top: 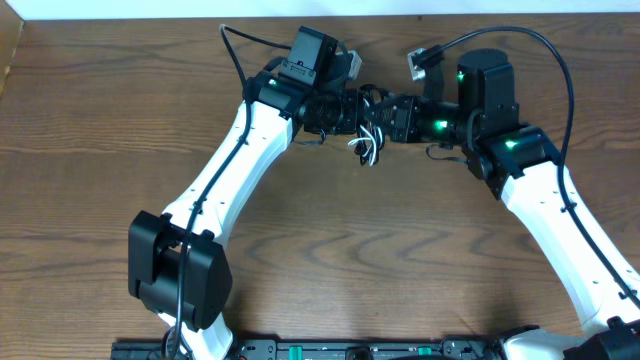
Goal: Untangle cables
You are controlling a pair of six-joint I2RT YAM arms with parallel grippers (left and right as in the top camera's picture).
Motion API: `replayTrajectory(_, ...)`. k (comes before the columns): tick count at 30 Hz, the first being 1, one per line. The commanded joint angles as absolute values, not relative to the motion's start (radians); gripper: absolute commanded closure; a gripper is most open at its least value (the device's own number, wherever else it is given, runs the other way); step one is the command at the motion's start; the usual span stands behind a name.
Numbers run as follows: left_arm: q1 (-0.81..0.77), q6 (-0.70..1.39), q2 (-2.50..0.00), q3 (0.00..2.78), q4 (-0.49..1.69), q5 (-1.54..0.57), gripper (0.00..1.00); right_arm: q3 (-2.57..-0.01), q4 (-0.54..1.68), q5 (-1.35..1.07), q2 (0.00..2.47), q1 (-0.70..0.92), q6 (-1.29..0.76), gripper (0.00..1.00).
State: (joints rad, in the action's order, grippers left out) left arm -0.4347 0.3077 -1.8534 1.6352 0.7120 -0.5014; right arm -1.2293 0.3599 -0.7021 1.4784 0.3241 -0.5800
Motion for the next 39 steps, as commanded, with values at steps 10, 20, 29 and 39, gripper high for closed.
replayTrajectory(10,-0.409,0.158,-1.869,1.64,0.762,-0.493,0.93,-1.247,0.839,0.025,1.467,0.307,-0.56,0.99)
replayTrajectory(20,-0.408,-0.178,-1.868,1.64,0.762,-1.011,0.93,-1.247,0.871,0.067,1.539,0.282,-0.465,0.97)
replayTrajectory(29,-0.419,-0.16,-1.869,1.64,0.806,-0.83,0.92,-1.275,0.87,-0.175,1.519,0.178,-0.361,0.99)
replayTrajectory(39,-0.456,-0.053,-1.869,1.638,0.833,-0.559,0.68,-1.263,0.854,-0.299,1.62,0.247,-0.41,0.99)
